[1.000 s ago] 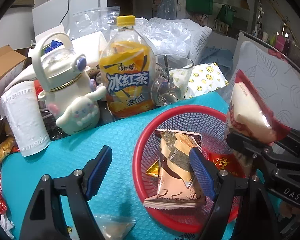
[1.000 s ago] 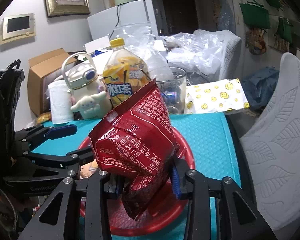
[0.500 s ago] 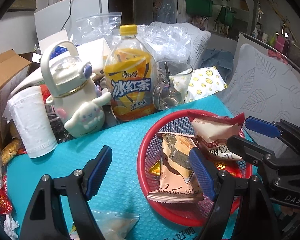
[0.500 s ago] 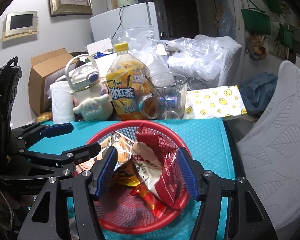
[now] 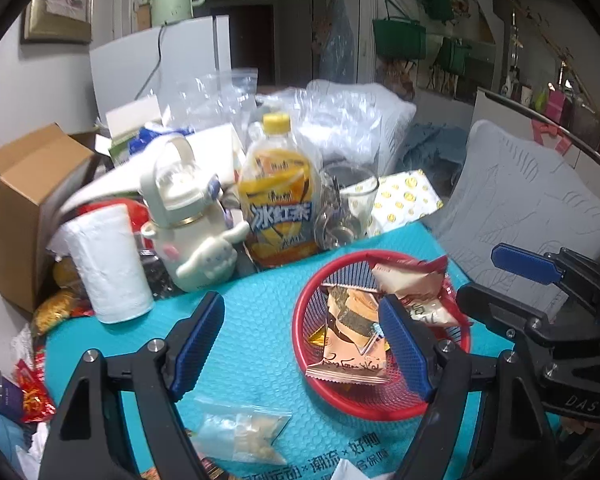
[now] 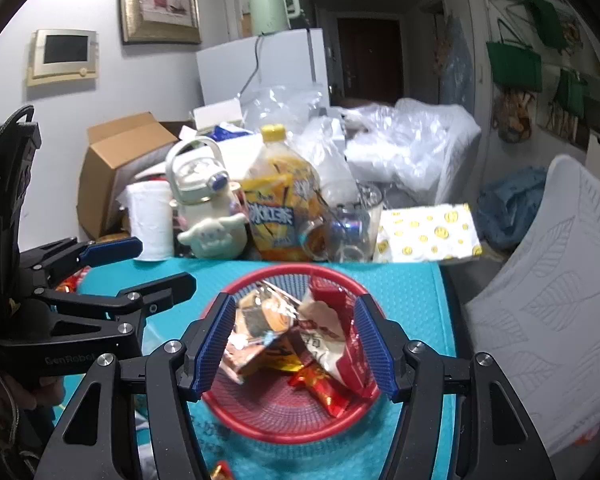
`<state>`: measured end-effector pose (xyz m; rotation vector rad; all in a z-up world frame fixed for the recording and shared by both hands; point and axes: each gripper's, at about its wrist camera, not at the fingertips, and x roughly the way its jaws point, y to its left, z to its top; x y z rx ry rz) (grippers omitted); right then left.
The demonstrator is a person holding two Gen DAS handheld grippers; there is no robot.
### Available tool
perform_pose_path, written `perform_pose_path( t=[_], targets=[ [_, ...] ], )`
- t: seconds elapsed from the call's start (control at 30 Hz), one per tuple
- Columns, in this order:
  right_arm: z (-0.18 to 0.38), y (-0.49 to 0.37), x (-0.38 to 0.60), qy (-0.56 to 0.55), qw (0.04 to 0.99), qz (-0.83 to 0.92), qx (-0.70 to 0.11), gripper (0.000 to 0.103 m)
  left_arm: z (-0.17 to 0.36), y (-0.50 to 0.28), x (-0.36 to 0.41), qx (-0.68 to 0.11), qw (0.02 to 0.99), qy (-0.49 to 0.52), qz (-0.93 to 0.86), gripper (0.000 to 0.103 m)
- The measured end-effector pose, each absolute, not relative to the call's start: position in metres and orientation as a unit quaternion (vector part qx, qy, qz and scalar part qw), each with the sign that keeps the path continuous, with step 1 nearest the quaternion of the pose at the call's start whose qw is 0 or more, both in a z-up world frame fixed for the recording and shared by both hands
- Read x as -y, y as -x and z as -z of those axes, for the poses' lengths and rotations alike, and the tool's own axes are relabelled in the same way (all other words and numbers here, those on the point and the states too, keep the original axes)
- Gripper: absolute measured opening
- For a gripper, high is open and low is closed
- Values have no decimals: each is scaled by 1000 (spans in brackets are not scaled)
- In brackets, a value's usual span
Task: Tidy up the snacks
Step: 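Move both open tools away from the basket toward the loose packets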
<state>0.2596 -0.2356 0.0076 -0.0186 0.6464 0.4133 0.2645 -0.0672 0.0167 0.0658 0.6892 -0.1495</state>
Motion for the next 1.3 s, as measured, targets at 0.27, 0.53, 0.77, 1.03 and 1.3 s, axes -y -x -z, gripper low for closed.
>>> perform_pose_path(
  t=[0.27,0.53,0.77,1.03,1.3],
  targets=[
    [-41,-222,233,5,936,-206,-285,62,-50,-226,62,-309,948,-34,66,79],
    [-63,-179,227,13,942,-213,-260,62,-69,-178,59,-291,954,-31,69,79],
    [-70,-144,223,13,942,-212,-262,62,-71,-141,55,-291,953,-25,82,79],
    [-65,-106,214,15,938,-221,-268,62,-60,-107,49,-302,948,-25,91,79],
    [-48,-81,209,9,930,-229,-286,62,-40,-89,43,-325,940,-17,104,79]
  ],
)
